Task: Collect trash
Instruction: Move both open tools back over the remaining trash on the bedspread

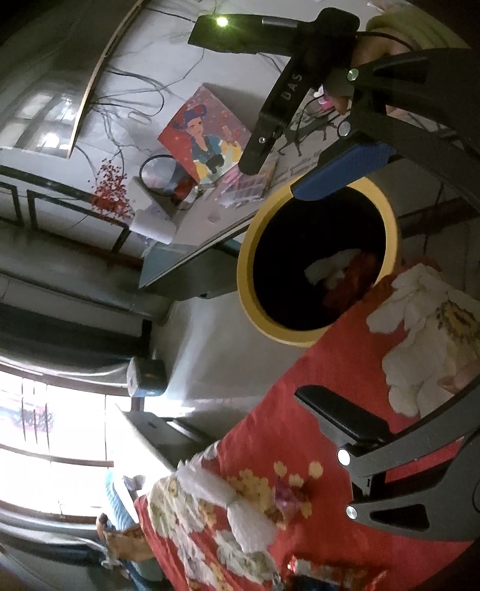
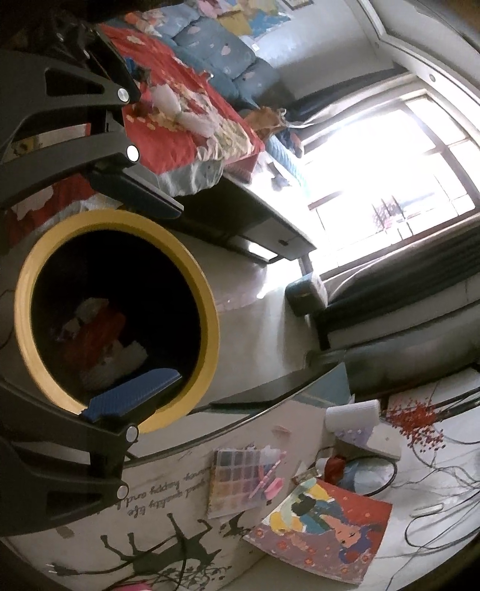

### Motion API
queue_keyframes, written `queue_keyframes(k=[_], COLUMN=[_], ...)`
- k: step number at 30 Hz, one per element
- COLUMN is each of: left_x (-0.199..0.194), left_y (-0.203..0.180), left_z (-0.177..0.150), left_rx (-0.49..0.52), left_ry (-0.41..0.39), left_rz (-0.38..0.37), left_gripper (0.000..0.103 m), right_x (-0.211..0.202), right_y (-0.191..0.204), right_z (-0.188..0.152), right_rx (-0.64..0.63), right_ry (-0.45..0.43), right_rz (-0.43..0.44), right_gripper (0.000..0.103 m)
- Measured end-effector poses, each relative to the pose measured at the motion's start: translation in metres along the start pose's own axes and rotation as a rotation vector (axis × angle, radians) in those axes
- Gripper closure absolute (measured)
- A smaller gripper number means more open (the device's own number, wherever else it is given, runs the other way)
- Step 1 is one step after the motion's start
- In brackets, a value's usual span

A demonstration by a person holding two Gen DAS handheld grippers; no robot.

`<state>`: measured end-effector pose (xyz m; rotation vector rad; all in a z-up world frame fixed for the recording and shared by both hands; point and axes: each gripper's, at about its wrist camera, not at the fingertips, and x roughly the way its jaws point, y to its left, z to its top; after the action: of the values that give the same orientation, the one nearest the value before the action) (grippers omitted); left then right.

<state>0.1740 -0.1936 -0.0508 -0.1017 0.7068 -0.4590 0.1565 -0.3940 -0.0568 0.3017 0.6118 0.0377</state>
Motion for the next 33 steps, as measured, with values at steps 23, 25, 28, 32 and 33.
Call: queue_keyframes(k=[23, 25, 28, 32, 33], left_x=[-0.062, -0.067, -0.077, -0.087, -0.089], left_y=[0.059, 0.064, 0.074, 0.083, 0.086], left_z=[-0.006, -0.007, -0.008, -0.010, -0.010], left_rx=[-0.098, -0.105, -0.118, -0.137, -0.141], left_ry=[-0.130, -0.140, -0.157, -0.174, -0.178], left_rz=[0.118, 0.130, 0.150, 0.168, 0.172], left_gripper=[0.011, 0.011, 0.011, 0.011, 0.011], right_x=[-0.016, -0.017, -0.016, -0.014, -0.014], right_y=[0.082, 0.090, 0.099, 0.113, 0.115], right_z=[-0.006, -0.007, -0.009, -0.013, -0.014], right_rx=[-0.158, -0.170, -0.186, -0.210, -0.215], right_ry=[-0.045, -0.044, -0.039, -0.028, -0.026], right_rz=[0.093, 0.103, 0.116, 0.137, 0.140], right_gripper=[0.017, 0.017, 0.017, 0.017, 0.017])
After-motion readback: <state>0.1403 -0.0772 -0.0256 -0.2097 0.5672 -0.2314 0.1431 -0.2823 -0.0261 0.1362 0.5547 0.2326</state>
